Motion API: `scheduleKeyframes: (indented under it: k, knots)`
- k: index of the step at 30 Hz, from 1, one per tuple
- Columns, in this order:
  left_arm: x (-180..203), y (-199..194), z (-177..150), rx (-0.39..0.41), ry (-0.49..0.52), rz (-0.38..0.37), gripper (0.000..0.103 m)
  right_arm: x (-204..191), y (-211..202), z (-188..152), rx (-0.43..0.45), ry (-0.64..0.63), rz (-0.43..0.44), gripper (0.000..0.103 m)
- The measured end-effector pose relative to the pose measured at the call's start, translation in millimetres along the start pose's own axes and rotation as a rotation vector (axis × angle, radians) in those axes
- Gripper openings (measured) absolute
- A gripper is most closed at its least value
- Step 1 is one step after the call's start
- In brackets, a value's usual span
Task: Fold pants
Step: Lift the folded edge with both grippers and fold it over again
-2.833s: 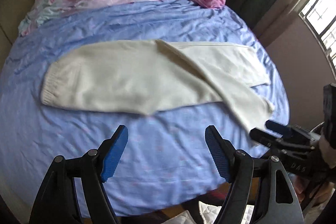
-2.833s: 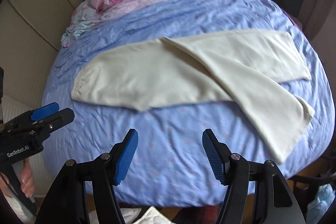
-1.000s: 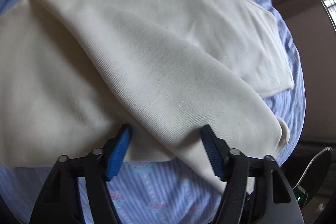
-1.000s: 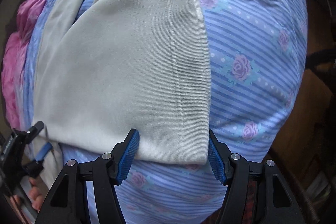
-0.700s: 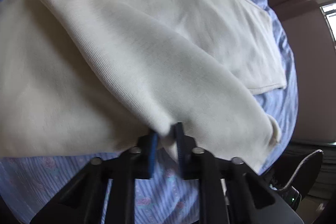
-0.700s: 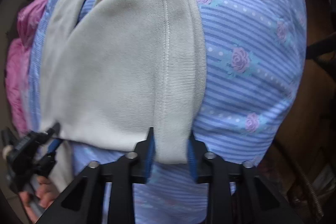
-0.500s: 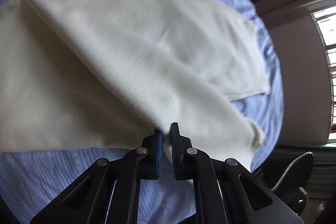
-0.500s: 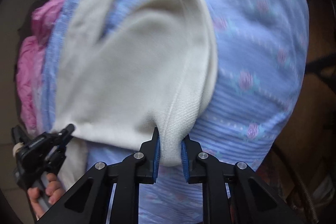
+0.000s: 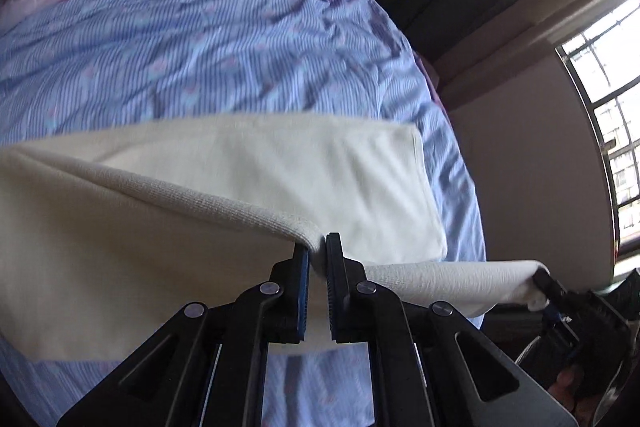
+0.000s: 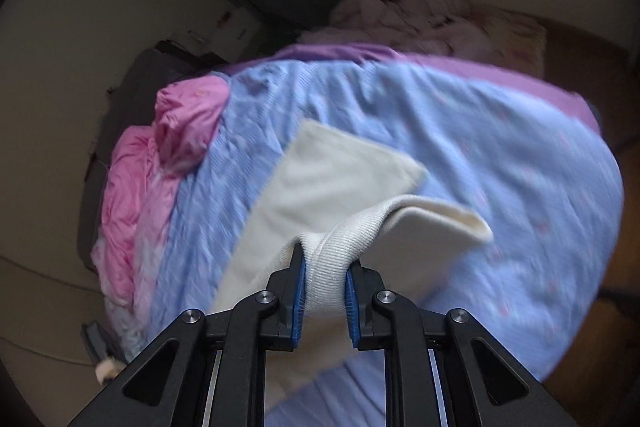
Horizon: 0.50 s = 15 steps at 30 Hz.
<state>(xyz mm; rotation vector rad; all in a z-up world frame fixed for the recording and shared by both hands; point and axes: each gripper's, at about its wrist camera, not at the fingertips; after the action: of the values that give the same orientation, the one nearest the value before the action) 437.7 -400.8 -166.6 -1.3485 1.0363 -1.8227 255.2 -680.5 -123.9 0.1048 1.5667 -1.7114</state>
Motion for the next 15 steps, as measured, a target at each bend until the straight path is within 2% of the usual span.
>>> scheduleKeyframes:
  k: [6, 15]
  knots:
    - [3, 16, 47, 0.012, -0.04, 0.023, 0.01, -30, 38, 49, -0.045, -0.019, -0.006, 0.018]
    - [-15, 80, 98, -0.089, -0.085, 0.108, 0.01, -33, 138, 111, -0.181, -0.01, -0.056, 0.018]
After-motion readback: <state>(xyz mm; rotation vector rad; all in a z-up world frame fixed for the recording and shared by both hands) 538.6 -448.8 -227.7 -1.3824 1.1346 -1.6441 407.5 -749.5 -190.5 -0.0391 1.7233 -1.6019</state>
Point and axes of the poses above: each gripper's, at about its wrist camera, not at the fingertips, and y roughly the way its jaws point, x to its right, z to its top, and after that the axes turned 8 degrees about -x, right-handed
